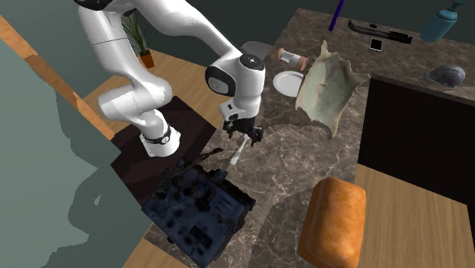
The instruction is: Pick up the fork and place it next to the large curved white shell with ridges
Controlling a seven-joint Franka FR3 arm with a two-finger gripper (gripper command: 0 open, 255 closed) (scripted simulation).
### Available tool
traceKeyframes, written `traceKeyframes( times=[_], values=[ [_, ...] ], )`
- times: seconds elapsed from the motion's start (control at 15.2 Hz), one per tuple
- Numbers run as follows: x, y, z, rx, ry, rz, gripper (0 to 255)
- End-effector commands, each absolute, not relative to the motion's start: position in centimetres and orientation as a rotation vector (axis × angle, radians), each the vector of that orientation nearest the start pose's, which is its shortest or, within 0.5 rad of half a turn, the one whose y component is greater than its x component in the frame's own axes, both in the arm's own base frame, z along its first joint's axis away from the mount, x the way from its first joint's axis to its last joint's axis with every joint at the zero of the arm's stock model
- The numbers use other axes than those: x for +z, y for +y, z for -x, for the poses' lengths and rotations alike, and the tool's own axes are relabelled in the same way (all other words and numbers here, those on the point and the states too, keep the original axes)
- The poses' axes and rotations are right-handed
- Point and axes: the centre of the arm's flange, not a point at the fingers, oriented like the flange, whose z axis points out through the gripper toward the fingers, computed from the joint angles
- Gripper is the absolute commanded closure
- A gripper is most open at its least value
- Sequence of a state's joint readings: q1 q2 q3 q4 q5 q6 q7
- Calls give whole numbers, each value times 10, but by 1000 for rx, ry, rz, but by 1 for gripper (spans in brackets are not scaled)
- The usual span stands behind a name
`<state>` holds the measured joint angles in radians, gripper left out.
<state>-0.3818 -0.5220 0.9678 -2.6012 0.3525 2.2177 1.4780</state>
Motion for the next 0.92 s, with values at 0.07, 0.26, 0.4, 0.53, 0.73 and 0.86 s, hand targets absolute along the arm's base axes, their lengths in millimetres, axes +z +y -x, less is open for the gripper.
traceKeyframes(
  times=[0.07, 0.26, 0.4, 0.53, 0.73, 0.86],
  values=[
    [333, 221, -345, -183, 1852, 2646, 0],
    [318, 218, -345, -183, 1852, 2646, 0],
    [310, 217, -346, -183, 1852, 2646, 0],
    [310, 217, -346, -183, 1852, 2646, 0],
    [310, 217, -346, -183, 1852, 2646, 0],
    [310, 217, -346, -183, 1852, 2646, 0]
  ],
)
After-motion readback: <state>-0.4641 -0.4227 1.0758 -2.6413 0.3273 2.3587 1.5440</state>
